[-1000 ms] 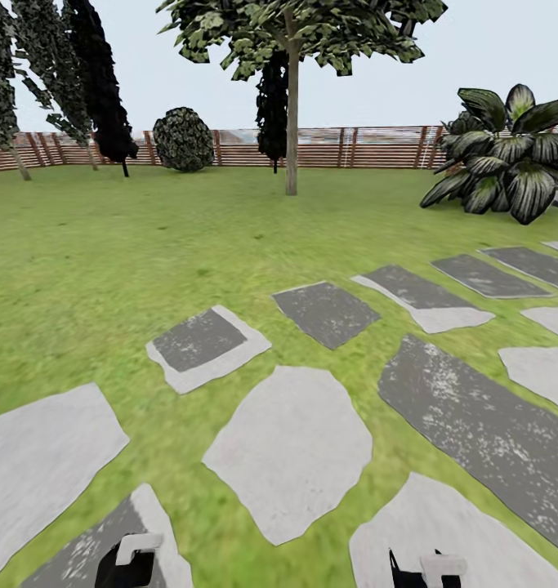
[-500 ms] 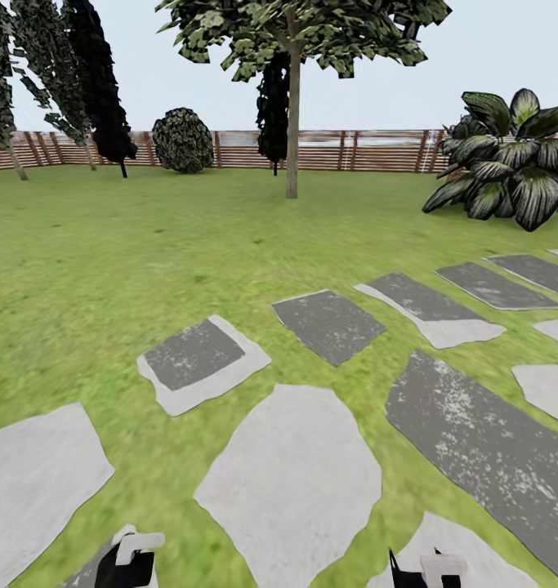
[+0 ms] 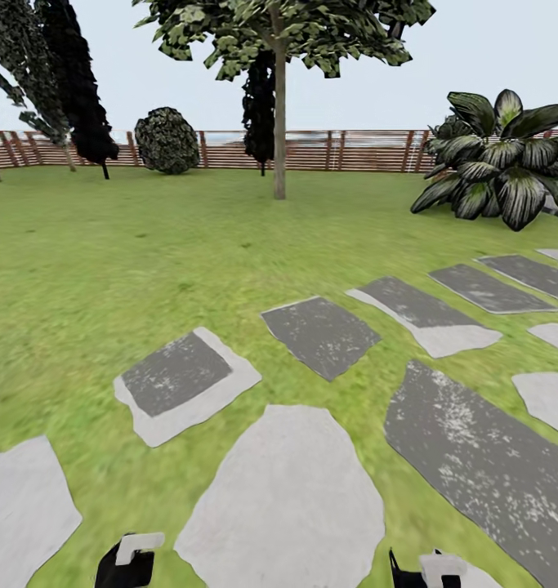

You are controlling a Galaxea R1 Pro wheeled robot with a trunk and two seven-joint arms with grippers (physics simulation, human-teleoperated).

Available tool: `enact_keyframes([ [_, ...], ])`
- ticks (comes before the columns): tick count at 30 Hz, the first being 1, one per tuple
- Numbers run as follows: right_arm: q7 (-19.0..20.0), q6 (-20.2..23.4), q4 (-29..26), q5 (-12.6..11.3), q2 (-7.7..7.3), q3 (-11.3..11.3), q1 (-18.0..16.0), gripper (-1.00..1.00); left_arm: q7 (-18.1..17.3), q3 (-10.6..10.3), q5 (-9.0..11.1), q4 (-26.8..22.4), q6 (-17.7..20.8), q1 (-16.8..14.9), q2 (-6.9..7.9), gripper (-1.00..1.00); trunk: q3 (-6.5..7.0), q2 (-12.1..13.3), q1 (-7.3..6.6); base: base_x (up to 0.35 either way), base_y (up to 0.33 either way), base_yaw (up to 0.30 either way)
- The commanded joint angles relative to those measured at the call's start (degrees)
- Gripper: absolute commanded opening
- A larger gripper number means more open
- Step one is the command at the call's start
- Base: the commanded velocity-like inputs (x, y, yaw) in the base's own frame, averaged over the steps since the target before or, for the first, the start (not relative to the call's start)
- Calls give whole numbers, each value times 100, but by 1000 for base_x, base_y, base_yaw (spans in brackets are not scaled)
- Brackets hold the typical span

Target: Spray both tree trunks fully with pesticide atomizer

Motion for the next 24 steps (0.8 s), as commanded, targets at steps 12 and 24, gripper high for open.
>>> enact_keyframes([
  [12,-21,-15,6,36,2,-9,-3,100,23,28,-61,5,-19,-3,-5,-100,-5,-2,2,339,0,-25],
  [24,-21,-15,6,36,2,-9,-3,100,23,28,-61,5,-19,-3,-4,-100,-5,-2,2,339,0,0],
])
